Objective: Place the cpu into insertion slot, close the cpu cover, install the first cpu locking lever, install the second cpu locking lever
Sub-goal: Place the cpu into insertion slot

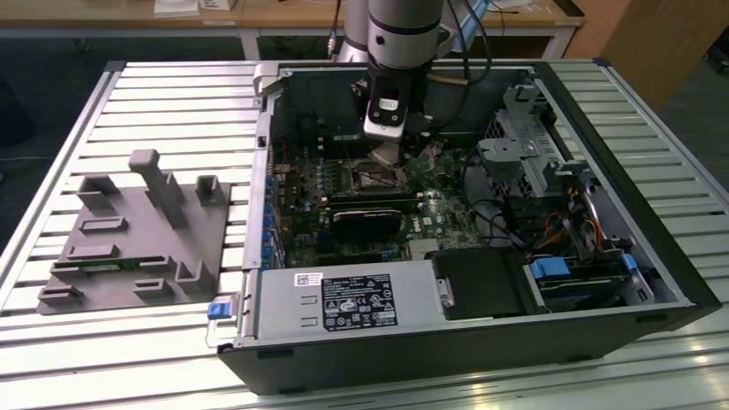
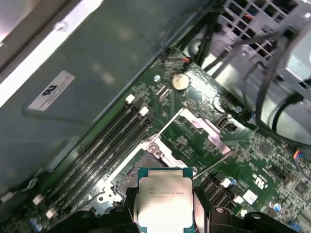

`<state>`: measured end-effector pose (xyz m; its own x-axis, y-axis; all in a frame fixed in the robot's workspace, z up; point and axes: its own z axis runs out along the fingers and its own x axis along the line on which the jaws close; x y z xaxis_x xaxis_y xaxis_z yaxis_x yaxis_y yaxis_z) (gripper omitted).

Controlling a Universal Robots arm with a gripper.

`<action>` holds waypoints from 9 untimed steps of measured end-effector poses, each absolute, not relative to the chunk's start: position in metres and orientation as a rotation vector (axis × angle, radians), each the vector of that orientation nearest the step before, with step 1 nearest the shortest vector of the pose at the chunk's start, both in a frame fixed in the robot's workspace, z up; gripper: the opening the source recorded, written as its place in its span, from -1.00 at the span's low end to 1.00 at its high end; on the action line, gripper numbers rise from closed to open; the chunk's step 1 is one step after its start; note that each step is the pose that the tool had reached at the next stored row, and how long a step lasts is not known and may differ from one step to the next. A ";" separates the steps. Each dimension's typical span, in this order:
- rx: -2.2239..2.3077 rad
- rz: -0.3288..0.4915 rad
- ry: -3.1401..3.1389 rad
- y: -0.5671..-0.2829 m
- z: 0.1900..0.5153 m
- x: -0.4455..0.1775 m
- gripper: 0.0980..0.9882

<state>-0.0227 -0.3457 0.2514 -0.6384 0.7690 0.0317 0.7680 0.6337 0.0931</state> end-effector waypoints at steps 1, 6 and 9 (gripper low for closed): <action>1.351 0.153 2.819 -0.346 0.251 -0.023 -0.01; 1.453 0.152 2.764 -0.346 0.251 -0.023 -0.01; 1.514 0.151 2.728 -0.346 0.251 -0.023 -0.01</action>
<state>-0.0227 -0.3457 0.2510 -0.5300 0.8474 0.0314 0.8457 0.5255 0.0928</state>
